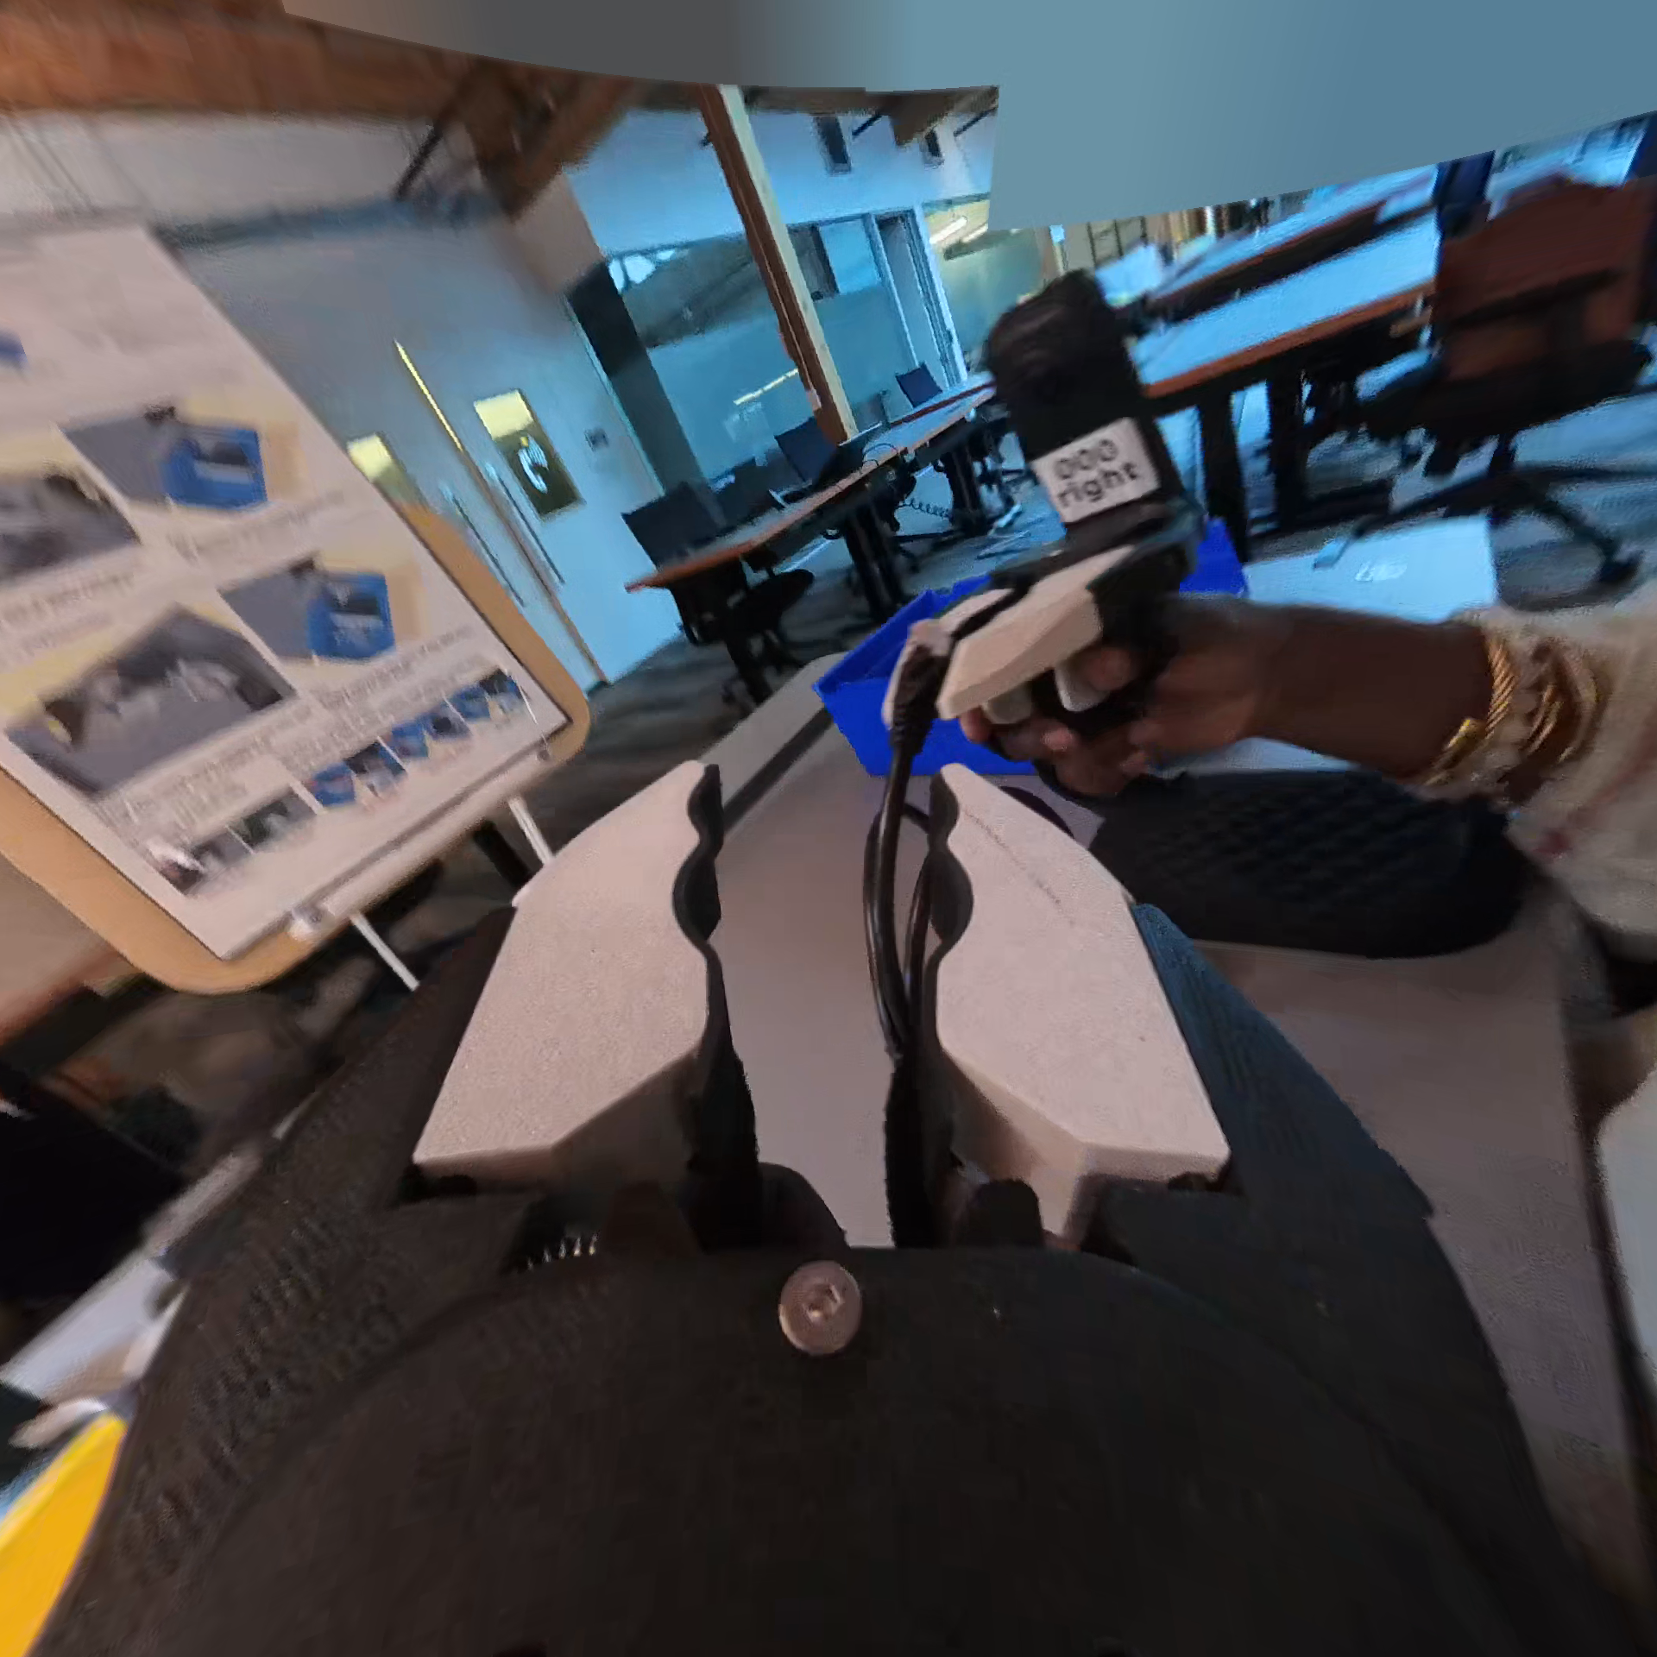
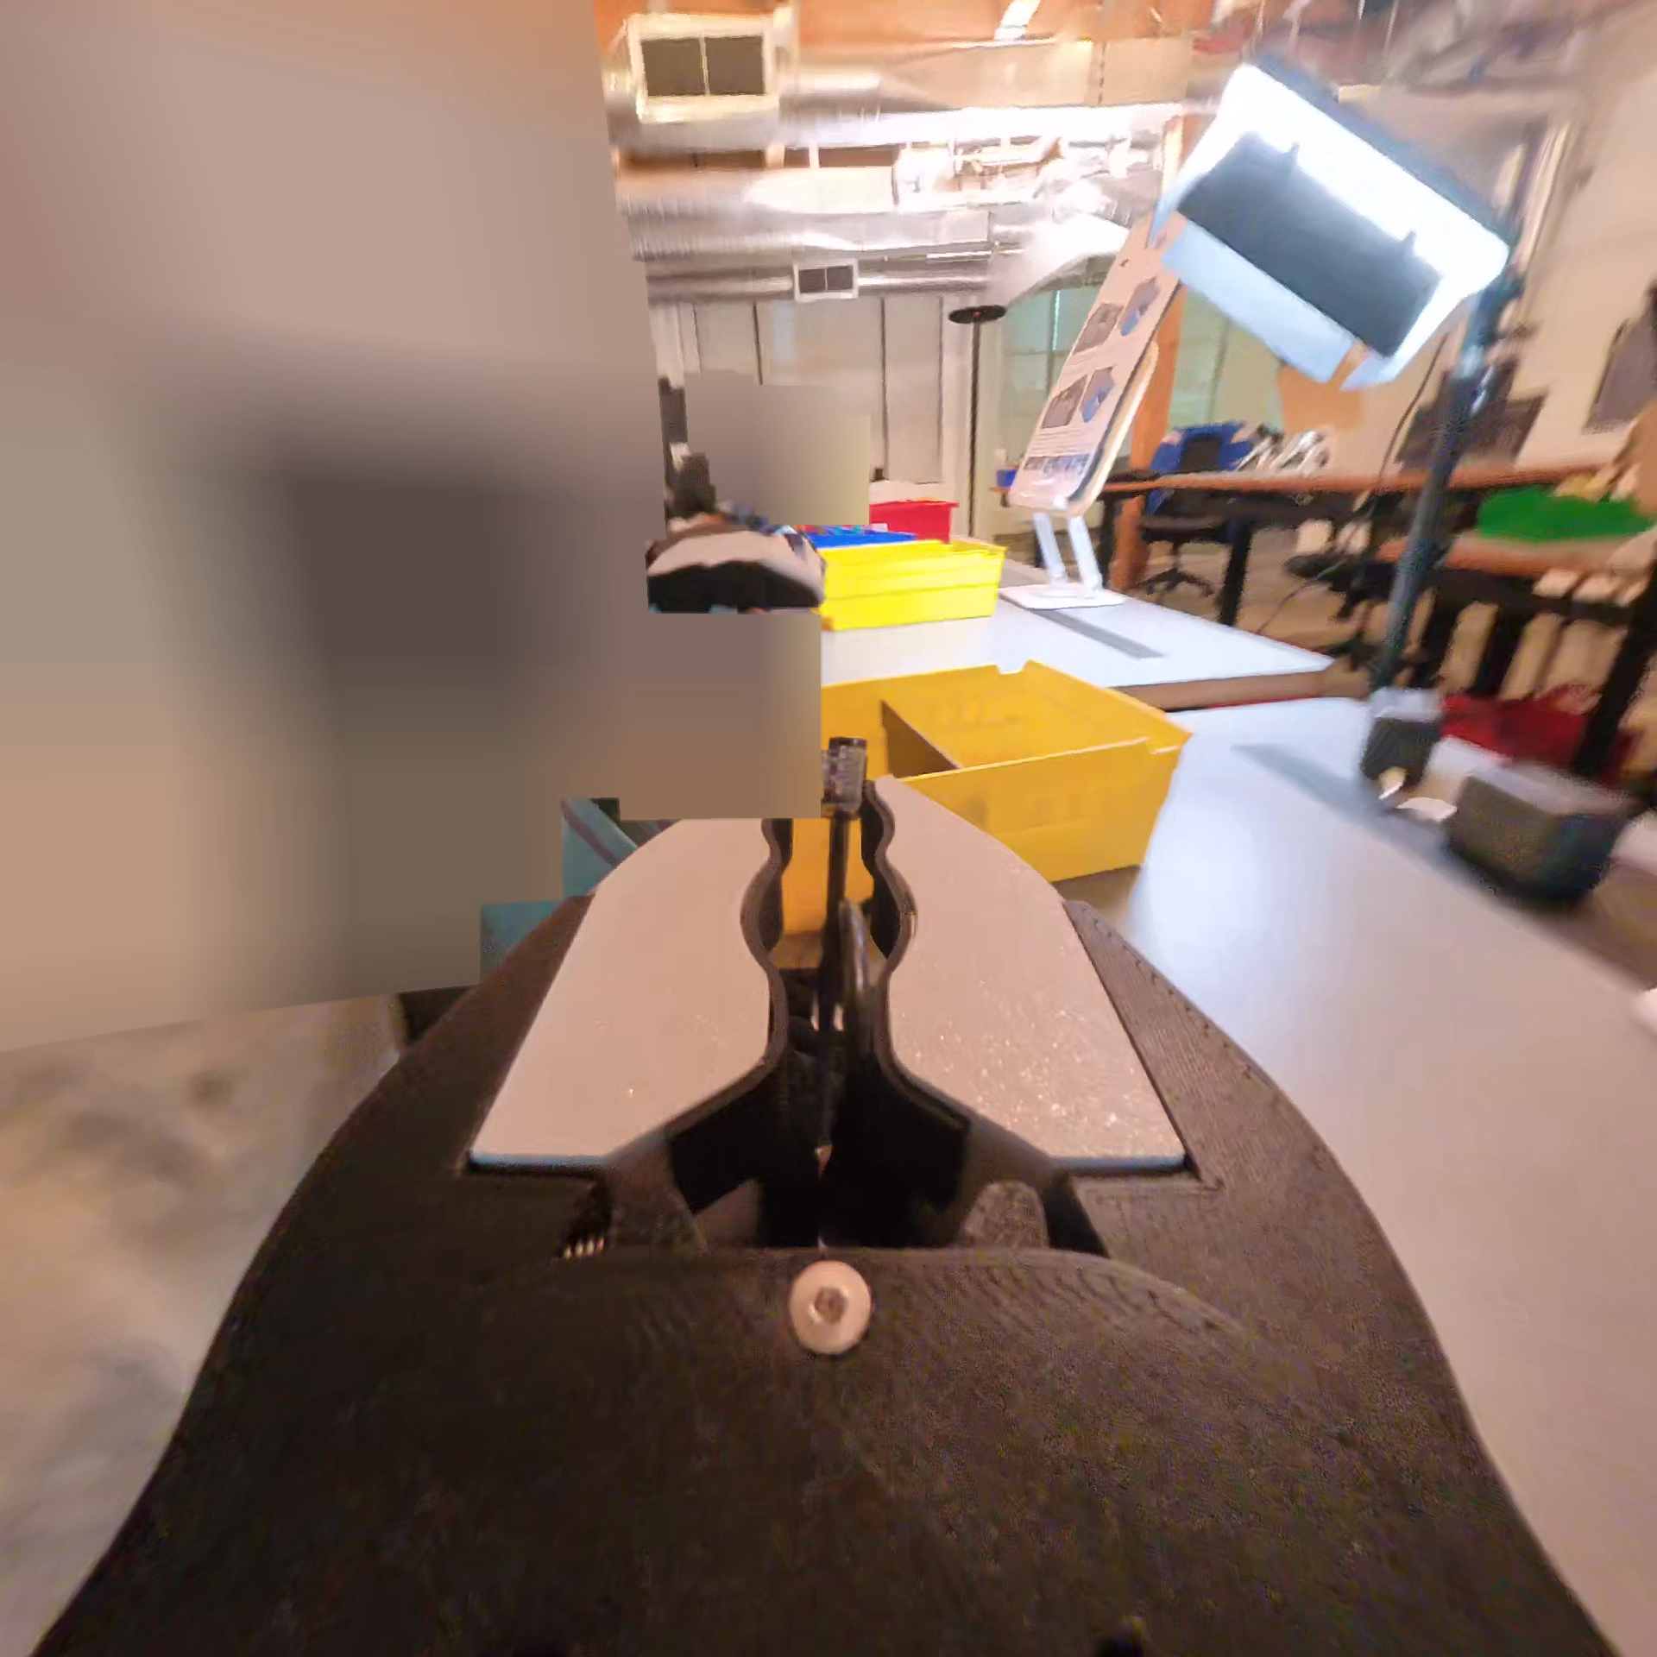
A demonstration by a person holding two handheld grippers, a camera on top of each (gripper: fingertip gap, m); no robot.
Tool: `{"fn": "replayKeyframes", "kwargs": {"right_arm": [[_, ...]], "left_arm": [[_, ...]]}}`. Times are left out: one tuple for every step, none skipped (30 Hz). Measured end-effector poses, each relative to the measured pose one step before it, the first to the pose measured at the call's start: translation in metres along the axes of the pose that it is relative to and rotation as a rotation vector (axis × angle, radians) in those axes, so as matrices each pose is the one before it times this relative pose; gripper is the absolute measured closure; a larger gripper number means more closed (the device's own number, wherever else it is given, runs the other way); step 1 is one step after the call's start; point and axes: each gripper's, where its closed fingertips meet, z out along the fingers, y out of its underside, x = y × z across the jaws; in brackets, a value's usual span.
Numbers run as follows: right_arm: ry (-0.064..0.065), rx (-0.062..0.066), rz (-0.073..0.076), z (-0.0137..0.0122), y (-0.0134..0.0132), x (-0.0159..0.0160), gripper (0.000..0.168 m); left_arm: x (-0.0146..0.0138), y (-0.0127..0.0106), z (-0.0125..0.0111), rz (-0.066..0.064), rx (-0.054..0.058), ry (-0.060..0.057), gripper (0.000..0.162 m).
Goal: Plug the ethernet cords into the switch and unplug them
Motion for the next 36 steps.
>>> {"fn": "replayKeyframes", "kwargs": {"right_arm": [[-0.0134,0.0127,0.0893,0.00276,0.00175,0.00122,0.154],[-0.0188,0.0075,0.0823,0.00307,0.00248,0.00052,0.154],[-0.0235,0.0033,0.0729,0.0032,0.0028,-0.00021,0.154],[-0.0219,0.0052,0.0624,0.00303,0.00223,-0.00029,0.154],[-0.0161,0.0088,0.0524,0.00283,0.00146,-0.00005,0.154],[-0.0197,0.0111,0.0386,0.00292,0.00087,-0.00124,0.154],[-0.015,0.0126,0.0337,0.0027,0.00047,-0.00078,0.154],[-0.0166,0.0106,0.0319,0.00232,0.0002,-0.00132,0.154],[-0.0072,0.0071,0.0293,0.00169,0.00033,-0.00012,0.154],[0.0123,0.0026,0.0152,0.00048,0.00081,0.00256,0.154],[0.0034,-0.0038,-0.0012,0.00026,0.00156,0.00118,0.154],[-0.0033,-0.0086,-0.0105,-0.00016,0.00206,-0.00002,0.154],[-0.01,-0.0155,-0.0294,-0.00078,0.00247,-0.0014,0.154],[-0.0126,-0.0183,-0.0596,-0.00152,0.00203,-0.00281,0.153],[-0.0035,-0.0037,-0.0836,-0.00284,-0.00115,-0.00298,0.141],[0.0149,-0.0001,-0.1134,-0.00374,-0.00282,-0.00201,0.126],[0.0354,-0.0209,-0.1493,-0.00396,-0.00113,-0.00016,0.12],[0.0487,-0.0395,-0.1677,-0.00333,0.0002,0.00099,0.118],[0.0401,-0.0503,-0.167,-0.00209,0.00086,-0.00022,0.118],[0.0115,-0.0532,-0.1477,-0.00033,0.00107,-0.00354,0.119],[-0.0124,-0.0468,-0.1146,0.00132,0.00068,-0.00575,0.123],[-0.0172,-0.0416,-0.0792,0.00264,0.00127,-0.00492,0.127],[-0.0221,-0.0334,-0.0482,0.00298,0.0019,-0.00427,0.132],[-0.0243,-0.0247,-0.0242,0.00256,0.00215,-0.00358,0.143],[-0.0269,-0.0104,-0.0063,0.00197,0.00115,-0.00356,0.158],[-0.0283,0.0098,0.01,0.00121,-0.00045,-0.00393,0.161],[-0.0164,0.0112,0.0225,0.00008,0.0005,-0.00197,0.161],[-0.0157,0.0063,0.0244,-0.00052,0.00167,-0.00228,0.162],[-0.0083,0.0077,0.0152,-0.00046,0.00136,-0.00213,0.161],[-0.0029,0.0079,0.0055,0.00002,0.00063,-0.00211,0.152],[0.003,-0.0045,0.005,0.00064,0.00183,-0.00094,0.137],[-0.0062,-0.0229,0.0055,0.00101,0.00391,-0.0015,0.13],[-0.0146,-0.031,-0.0005,0.00119,0.00462,-0.00252,0.132],[-0.0067,-0.0247,-0.0155,0.00108,0.00328,-0.00155,0.15],[0.0056,-0.0052,-0.022,0.00033,0.00023,-0.00002,0.156],[-0.0031,-0.0022,-0.0021,-0.0001,-0.00004,-0.00053,0.156]], "left_arm": [[0.00666,0.00157,0.00444,0.0789,-0.0093,-0.0053,0.118],[0.00482,0.00348,0.00465,0.076,-0.0249,-0.0062,0.118],[0.00194,0.00444,0.00439,0.0635,-0.0306,-0.0114,0.118],[0.0003,0.00436,0.00399,0.0434,-0.0284,-0.0105,0.118],[0.00336,0.0035,0.00373,0.017,-0.02,0.0145,0.119],[0.00521,0.0035,0.00368,-0.0124,-0.0191,0.0301,0.119],[0.00308,0.00486,0.00298,-0.0225,-0.0235,0.0162,0.124],[-0.00099,0.00658,0.00219,-0.0213,-0.0292,-0.0099,0.137],[-0.0012,0.00589,0.00104,-0.0044,-0.0247,-0.0105,0.149],[0.00076,0.003,-0.00018,0.0086,-0.0065,0.0022,0.155],[0.00081,0.00104,-0.00047,-0.0022,-0.0007,0.0024,0.156],[0.00158,0.00068,-0.00094,-0.0121,-0.0032,0.0175,0.156],[0.00262,-0.00018,-0.0013,-0.0266,0.0013,0.0355,0.156],[0.0017,-0.00019,-0.00167,-0.0375,0.0021,0.0396,0.156],[0.00061,0.00096,-0.00208,-0.0417,-0.0013,0.0391,0.156],[0.00195,0.00169,-0.00228,-0.0488,-0.004,0.0541,0.157],[0.00448,0.00187,-0.00198,-0.0551,-0.0049,0.0727,0.157],[0.00338,0.00152,-0.00154,-0.054,-0.0033,0.0623,0.157],[0.00366,0.00216,-0.00097,-0.0437,-0.0068,0.0591,0.157],[0.00481,0.00345,-0.0003,-0.032,-0.0177,0.0615,0.156],[0.00233,0.00273,0.0004,-0.0211,-0.0133,0.037,0.156],[0.00272,0.0023,0.00094,-0.0084,-0.0098,0.0326,0.156],[0.0035,0.00203,0.00108,-0.003,-0.0086,0.0326,0.156],[0.00178,0.00227,0.00119,-0.0027,-0.0132,0.0167,0.156],[0.00052,0.00206,0.00103,0.0019,-0.0135,0.0048,0.156],[0.00165,0.00132,0.00038,0.0063,-0.0073,0.0094,0.156],[0.0014,0.00057,-0.00014,0.0051,0.0003,0.005,0.156],[0.00149,0.00073,0.00026,-0.0028,-0.0001,0.0066,0.156],[0.00118,0.00143,0.00083,-0.0093,-0.0049,0.0056,0.156],[0.00136,0.00207,0.00103,-0.0004,-0.0086,0.0079,0.156],[0.001,0.00181,0.00094,0.004,-0.0069,0.0053,0.156],[-0.00007,0.00144,0.00105,-0.0018,-0.0064,-0.0001,0.156],[0.00001,0.00095,0.001,-0.0039,-0.0055,0.0024,0.156],[0.00114,0.0006,0.00077,0.0015,-0.0046,0.0095,0.156],[-0.00003,0.00069,0.00027,0.0047,-0.0057,-0.0006,0.156],[0.00057,-0.00065,-0.00005,0.0062,0.0026,0.0001,0.156]]}}
